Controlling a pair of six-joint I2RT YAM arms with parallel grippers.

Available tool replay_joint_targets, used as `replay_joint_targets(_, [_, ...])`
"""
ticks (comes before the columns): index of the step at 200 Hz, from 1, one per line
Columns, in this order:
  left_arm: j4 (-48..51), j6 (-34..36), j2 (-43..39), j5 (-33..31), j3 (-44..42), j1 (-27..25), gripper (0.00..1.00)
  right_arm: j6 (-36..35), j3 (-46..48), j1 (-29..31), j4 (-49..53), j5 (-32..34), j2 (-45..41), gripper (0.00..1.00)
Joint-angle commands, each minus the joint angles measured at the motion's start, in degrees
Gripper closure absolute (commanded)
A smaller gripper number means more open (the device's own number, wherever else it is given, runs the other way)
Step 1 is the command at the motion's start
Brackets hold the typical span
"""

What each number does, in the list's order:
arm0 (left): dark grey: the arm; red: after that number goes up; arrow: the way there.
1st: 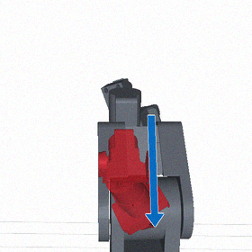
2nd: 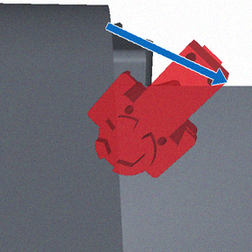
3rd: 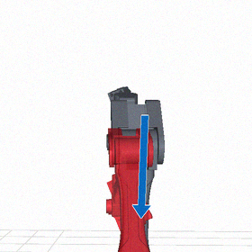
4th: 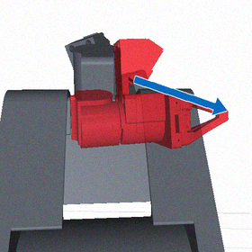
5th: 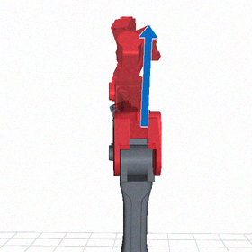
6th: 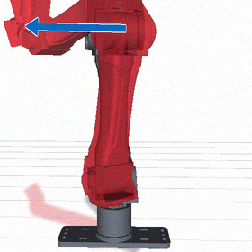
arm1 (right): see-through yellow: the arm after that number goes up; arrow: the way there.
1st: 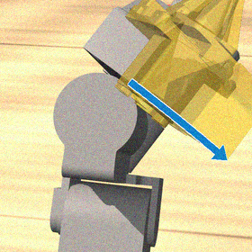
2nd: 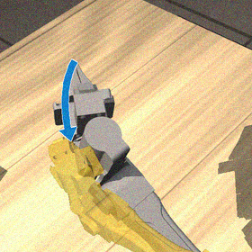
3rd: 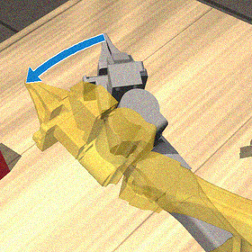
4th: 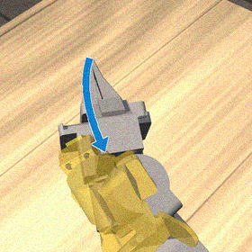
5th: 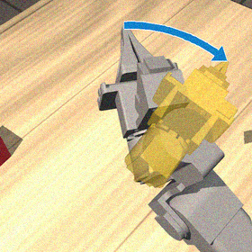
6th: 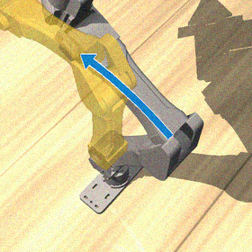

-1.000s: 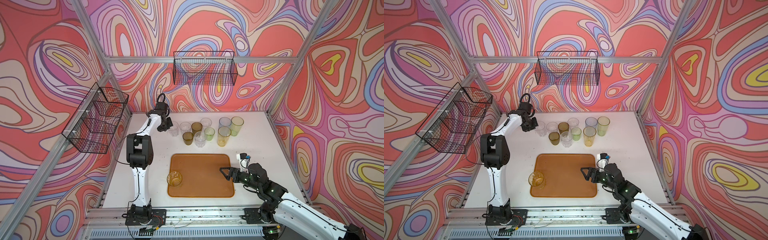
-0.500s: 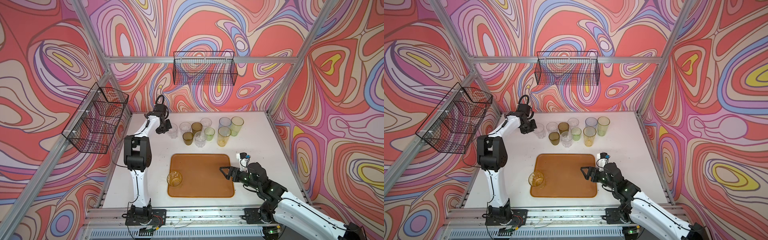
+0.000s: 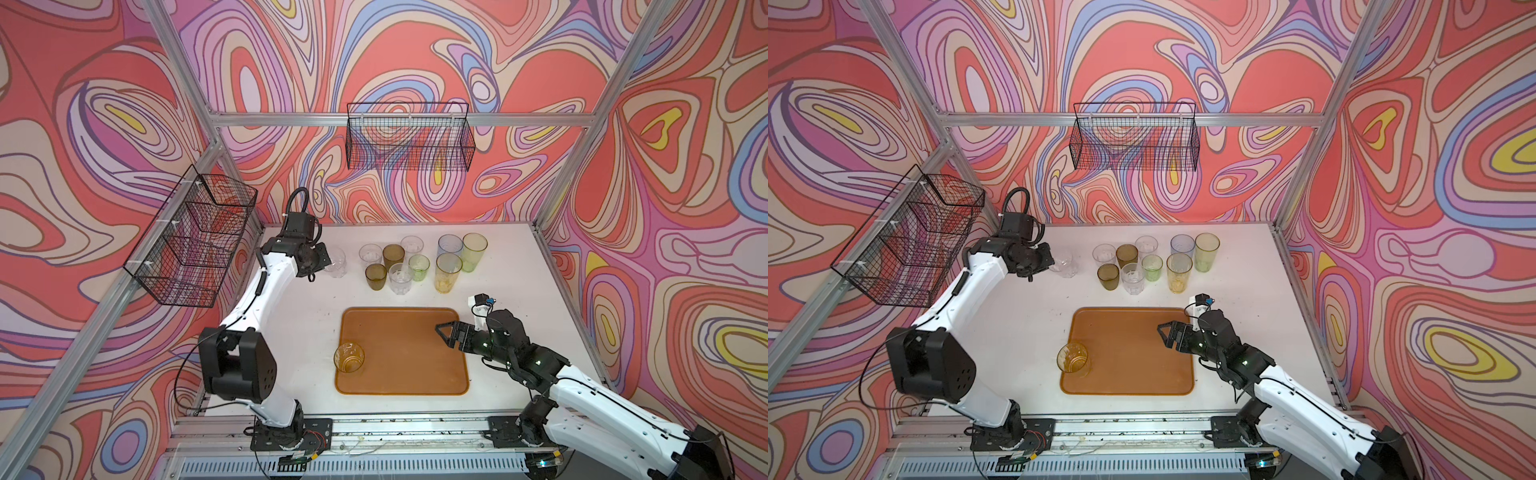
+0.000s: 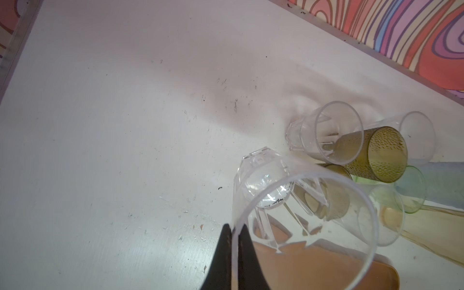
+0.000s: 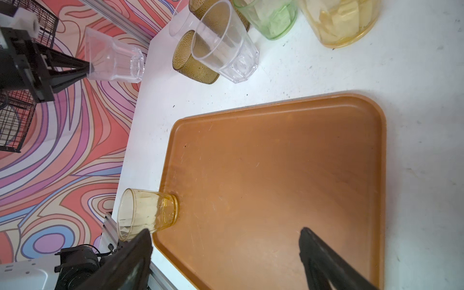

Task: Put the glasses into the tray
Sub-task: 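Lift the clear glass with the left gripper and carry it over the tray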

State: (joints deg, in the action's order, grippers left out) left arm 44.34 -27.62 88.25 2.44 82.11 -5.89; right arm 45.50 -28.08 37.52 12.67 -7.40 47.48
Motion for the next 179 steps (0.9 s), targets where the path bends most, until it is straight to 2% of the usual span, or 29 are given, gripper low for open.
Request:
replay_joint_targets(1, [2.15, 0.20, -4.94, 3.45, -3.27, 0.38, 1.00, -1.08, -2.70, -0.16, 1.70, -2.03, 0.14, 0.06])
replay_joint_targets(44, [0.42, 1.28, -12.74, 10.73, -13.25, 0.38, 1.00, -4.77, -6.49, -0.16, 5.53, -2.92, 1.58, 0.07])
replay_joint_targets(71, [0.82, 3.85, -14.78, 13.14, -17.82, 0.36, 1.00, -9.77, -12.22, -0.23, 13.75, -1.33, 3.75, 0.07])
replay_joint_targets(121, [-1.86, 5.11, -21.00, 13.39, -25.94, 0.35, 1.00, -10.80, -15.79, -0.16, 17.60, 2.59, 4.12, 0.07])
replay_joint_targets(141, [-0.98, 5.54, -22.07, 10.98, -25.96, 0.35, 1.00, -9.22, -16.65, -0.12, 17.56, 3.08, 4.44, 0.07])
replay_joint_targets(179, [-1.86, 5.47, -22.78, 12.23, -28.02, 0.36, 1.00, -8.16, -17.84, -0.14, 18.31, 3.03, 5.45, 0.08])
